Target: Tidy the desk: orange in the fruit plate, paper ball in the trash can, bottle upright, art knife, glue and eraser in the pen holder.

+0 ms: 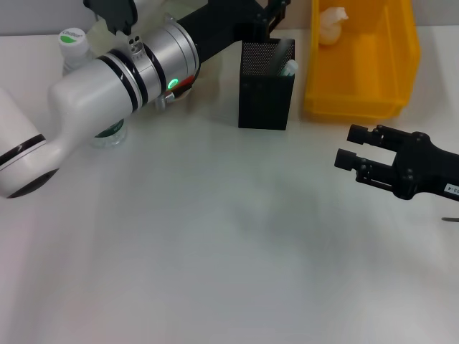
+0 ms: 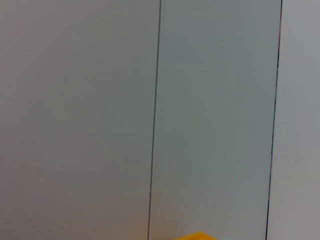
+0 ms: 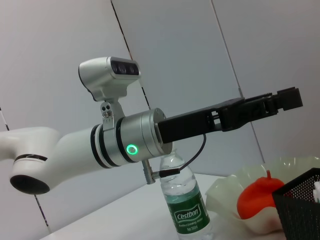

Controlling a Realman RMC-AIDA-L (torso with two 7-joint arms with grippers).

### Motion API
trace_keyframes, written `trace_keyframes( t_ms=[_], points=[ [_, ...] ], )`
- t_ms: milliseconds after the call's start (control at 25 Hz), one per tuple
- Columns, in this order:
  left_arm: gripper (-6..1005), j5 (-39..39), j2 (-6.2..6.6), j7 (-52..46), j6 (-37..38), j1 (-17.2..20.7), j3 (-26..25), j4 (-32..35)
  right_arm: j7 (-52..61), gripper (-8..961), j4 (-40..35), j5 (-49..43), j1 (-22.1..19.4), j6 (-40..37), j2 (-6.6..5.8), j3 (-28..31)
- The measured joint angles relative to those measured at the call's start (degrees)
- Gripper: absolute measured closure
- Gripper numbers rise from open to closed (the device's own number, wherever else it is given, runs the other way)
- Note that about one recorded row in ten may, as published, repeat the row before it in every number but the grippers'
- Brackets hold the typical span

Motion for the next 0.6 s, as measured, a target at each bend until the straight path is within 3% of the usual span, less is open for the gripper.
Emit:
trace_keyframes(
  t_ms=[80, 280, 480, 600],
  points=[
    [692, -0.02, 0.00, 0.01, 0.02, 0.02, 0.02, -0.01, 0.04, 313, 0.00, 0.00, 0.00, 0.00, 0.00, 0.00],
    [456, -0.10, 0.00, -0.11, 0.10, 0.10, 0.12, -0.05, 0.09, 313, 0.00, 0.04, 0.00, 0.00, 0.00, 0.00],
    [372, -0.08, 0.01, -0.82, 2.38, 1.01, 0.22, -0.08, 0.13, 314, 0.08, 0.10, 0.00, 0.00, 0.10, 0.05],
    [322, 3.98, 0.77, -5.78, 9.76, 3.38, 0.20, -0.07, 0.16, 314, 0.10, 0.28, -0.01, -0.21, -0.03, 0.09]
  ],
)
